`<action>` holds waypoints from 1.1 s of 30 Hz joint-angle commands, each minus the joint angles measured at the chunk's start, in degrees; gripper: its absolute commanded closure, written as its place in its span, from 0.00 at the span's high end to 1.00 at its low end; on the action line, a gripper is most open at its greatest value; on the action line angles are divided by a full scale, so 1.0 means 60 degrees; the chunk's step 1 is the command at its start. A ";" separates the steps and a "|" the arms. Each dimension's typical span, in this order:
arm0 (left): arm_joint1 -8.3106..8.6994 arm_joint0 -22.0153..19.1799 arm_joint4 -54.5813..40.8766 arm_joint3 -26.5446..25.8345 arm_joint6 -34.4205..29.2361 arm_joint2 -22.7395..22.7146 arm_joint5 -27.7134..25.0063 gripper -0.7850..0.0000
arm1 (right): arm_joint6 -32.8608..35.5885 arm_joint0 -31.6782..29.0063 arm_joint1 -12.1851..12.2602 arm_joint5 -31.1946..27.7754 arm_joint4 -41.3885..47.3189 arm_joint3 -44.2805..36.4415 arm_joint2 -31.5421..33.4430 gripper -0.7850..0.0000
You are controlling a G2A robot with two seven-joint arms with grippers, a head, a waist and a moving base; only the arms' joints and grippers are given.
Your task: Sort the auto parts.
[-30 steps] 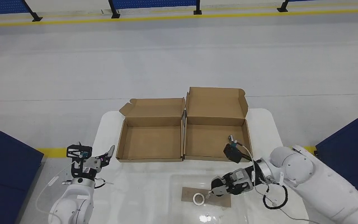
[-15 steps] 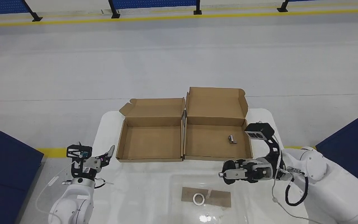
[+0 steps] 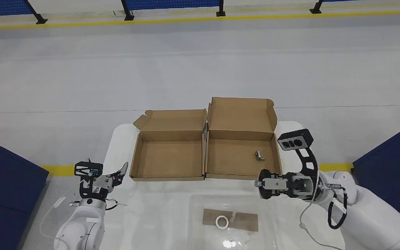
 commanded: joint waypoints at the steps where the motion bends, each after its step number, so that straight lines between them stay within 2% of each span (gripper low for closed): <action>1: 0.0000 0.0000 0.0000 0.0000 0.0000 0.0000 0.0000 1.00 | 0.0251 0.0028 -0.0099 0.0250 0.0816 -0.0064 0.0066 0.00; 12: 0.0000 0.0000 0.0000 0.0000 0.0000 0.0000 0.0000 1.00 | 0.1544 0.0134 -0.0854 0.1544 0.3207 -0.0319 -0.0020 0.00; 19: 0.0000 0.0000 0.0000 0.0000 0.0000 0.0000 0.0000 1.00 | 0.1555 0.0144 -0.0874 0.1555 0.3223 -0.0296 -0.0010 0.00; 25: 0.0000 0.0000 0.0000 0.0000 0.0000 0.0000 0.0000 1.00 | 0.1056 -0.0300 -0.1100 0.2567 0.4473 -0.0822 -0.0052 0.00; 33: 0.0000 0.0000 0.0000 0.0000 0.0000 0.0000 0.0000 1.00 | 0.1099 -0.0650 -0.1496 0.3202 0.5792 -0.1026 0.0014 0.00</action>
